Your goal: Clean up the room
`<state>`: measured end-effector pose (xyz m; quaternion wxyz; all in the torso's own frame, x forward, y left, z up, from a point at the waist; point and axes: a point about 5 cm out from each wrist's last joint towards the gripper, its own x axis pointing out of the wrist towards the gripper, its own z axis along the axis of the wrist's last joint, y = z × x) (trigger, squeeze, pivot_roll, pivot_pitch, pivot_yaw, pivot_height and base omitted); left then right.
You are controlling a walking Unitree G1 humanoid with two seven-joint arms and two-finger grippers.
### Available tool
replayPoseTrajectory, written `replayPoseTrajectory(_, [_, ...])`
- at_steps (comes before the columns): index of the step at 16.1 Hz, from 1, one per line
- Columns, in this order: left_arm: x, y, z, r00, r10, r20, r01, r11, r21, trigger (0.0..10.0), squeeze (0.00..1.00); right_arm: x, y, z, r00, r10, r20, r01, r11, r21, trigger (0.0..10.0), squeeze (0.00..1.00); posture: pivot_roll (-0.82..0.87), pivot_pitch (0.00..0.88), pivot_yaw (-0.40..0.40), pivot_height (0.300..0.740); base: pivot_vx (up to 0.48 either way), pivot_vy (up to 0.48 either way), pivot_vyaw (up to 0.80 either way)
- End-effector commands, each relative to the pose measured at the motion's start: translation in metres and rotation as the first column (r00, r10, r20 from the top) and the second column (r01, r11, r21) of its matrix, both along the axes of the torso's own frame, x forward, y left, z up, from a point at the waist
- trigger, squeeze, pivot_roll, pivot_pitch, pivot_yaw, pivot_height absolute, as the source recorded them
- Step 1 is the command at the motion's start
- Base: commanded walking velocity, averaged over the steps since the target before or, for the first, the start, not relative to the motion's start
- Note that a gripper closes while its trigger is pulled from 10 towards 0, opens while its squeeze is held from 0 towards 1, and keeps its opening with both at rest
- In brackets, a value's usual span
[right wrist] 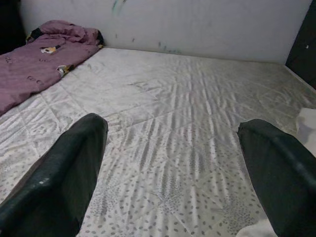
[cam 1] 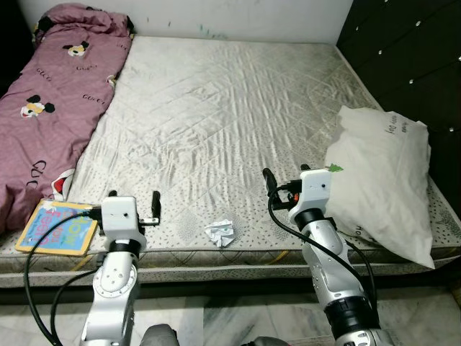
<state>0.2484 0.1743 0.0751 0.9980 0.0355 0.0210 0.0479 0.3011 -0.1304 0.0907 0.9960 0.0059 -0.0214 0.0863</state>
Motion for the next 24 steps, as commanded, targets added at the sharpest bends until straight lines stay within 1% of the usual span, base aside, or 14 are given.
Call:
replayPoseTrajectory(1, [-0.0005, 0.0009, 0.0006, 1.000, 0.007, 0.000, -0.007, 1.000, -0.006, 10.0, 0.00, -0.0026, -0.0065, -0.0001, 0.999, -0.031, -0.011, 0.031, 0.999, 0.007, 10.0, 0.00, 0.06, 0.104, -0.058, 0.740, 0.000, 0.000, 0.00])
replayPoseTrajectory(4, [-0.0011, 0.0023, -0.0015, 1.000, 0.016, -0.013, -0.016, 1.000, -0.026, 10.0, 0.00, -0.0015, -0.0093, -0.0060, 0.998, -0.052, -0.045, 0.053, 0.998, 0.020, 10.0, 0.00, 0.07, 0.097, -0.059, 0.740, 0.000, 0.000, 0.00])
replayPoseTrajectory(5, [-0.0006, 0.0014, -0.0012, 1.000, -0.004, -0.014, 0.003, 0.999, -0.035, 10.0, 0.00, -0.0016, -0.0068, -0.0064, 0.998, -0.038, -0.048, 0.038, 0.999, 0.017, 10.0, 0.00, 0.07, 0.096, -0.059, 0.740, 0.000, 0.000, 0.00])
replayPoseTrajectory(7, [0.0000, -0.0005, -0.0014, 1.000, -0.024, -0.017, 0.024, 0.999, -0.037, 10.0, 0.00, -0.0022, -0.0056, -0.0061, 0.998, -0.032, -0.052, 0.033, 0.999, 0.019, 10.0, 0.00, 0.07, 0.094, -0.058, 0.740, 0.000, 0.000, 0.00])
replayPoseTrajectory(14, [0.0010, -0.0015, -0.0027, 0.999, -0.026, -0.028, 0.025, 0.999, -0.043, 10.0, 0.00, -0.0018, -0.0058, -0.0063, 0.998, -0.021, -0.056, 0.022, 1.000, 0.021, 10.0, 0.00, 0.06, 0.088, -0.059, 0.740, 0.000, 0.000, 0.00])
replayPoseTrajectory(16, [0.0008, -0.0016, -0.0030, 0.999, -0.022, -0.030, 0.021, 0.999, -0.044, 10.0, 0.00, -0.0017, -0.0051, -0.0066, 0.998, -0.011, -0.056, 0.012, 1.000, 0.018, 10.0, 0.00, 0.07, 0.087, -0.060, 0.732, 0.000, 0.000, 0.00])
replayPoseTrajectory(20, [0.0000, -0.0012, -0.0042, 0.999, -0.018, -0.036, 0.017, 0.999, -0.042, 10.0, 0.00, -0.0023, -0.0019, -0.0076, 0.998, 0.012, -0.059, -0.011, 1.000, 0.018, 10.0, 0.00, 0.07, 0.085, -0.061, 0.682, 0.000, 0.000, 0.00])
replayPoseTrajectory(24, [-0.0001, -0.0010, -0.0044, 0.999, -0.020, -0.040, 0.019, 0.999, -0.040, 10.0, 0.00, -0.0028, -0.0006, -0.0078, 0.998, 0.021, -0.059, -0.020, 1.000, 0.018, 10.0, 0.00, 0.07, 0.086, -0.061, 0.652, 0.000, 0.000, 0.00])
